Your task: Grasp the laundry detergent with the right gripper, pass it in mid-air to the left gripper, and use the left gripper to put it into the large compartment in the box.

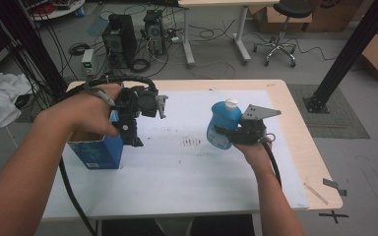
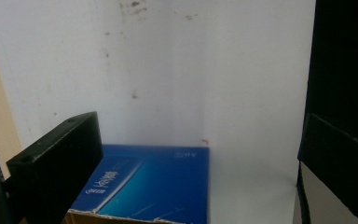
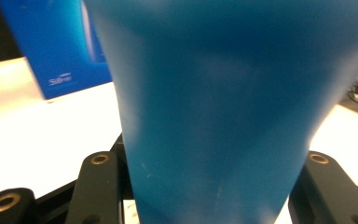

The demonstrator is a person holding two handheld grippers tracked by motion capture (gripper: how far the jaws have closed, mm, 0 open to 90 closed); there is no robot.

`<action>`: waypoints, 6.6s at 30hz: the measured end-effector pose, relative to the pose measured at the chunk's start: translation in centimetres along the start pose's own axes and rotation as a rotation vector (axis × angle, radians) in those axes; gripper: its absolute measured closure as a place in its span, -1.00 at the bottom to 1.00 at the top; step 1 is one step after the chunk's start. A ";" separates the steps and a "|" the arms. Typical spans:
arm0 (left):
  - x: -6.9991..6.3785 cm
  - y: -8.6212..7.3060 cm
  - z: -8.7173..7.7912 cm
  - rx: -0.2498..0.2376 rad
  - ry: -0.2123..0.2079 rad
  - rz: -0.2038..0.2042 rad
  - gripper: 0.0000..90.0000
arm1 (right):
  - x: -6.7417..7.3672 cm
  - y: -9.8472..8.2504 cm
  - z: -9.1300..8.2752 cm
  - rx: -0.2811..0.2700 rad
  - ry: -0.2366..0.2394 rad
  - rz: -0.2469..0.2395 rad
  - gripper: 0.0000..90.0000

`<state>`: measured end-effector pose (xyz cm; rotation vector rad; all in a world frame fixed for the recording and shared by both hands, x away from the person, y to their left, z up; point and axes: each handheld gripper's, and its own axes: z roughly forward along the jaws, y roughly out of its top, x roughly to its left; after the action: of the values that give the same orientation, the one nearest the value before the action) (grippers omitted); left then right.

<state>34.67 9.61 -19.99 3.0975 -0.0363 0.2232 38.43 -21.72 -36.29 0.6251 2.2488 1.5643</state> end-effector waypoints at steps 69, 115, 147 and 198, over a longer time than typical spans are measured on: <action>-1.3 4.7 3.4 0.020 -0.122 0.030 -0.97 | 11.7 4.8 9.5 0.030 0.518 -0.227 0.04; -1.6 4.5 3.3 0.044 -0.102 0.023 -0.42 | 12.0 5.1 9.9 0.029 0.526 -0.205 0.04; -2.1 4.7 3.2 0.078 -0.035 0.054 -0.14 | 12.0 5.2 10.1 0.017 0.484 -0.247 0.04; 1.7 2.7 -2.6 0.144 -0.131 -0.266 -0.15 | 6.6 8.0 2.3 0.561 0.345 -0.331 -1.00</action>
<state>35.89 6.98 -17.04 3.2065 0.4030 0.0134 35.30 -14.05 -29.71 0.0900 2.8946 0.9324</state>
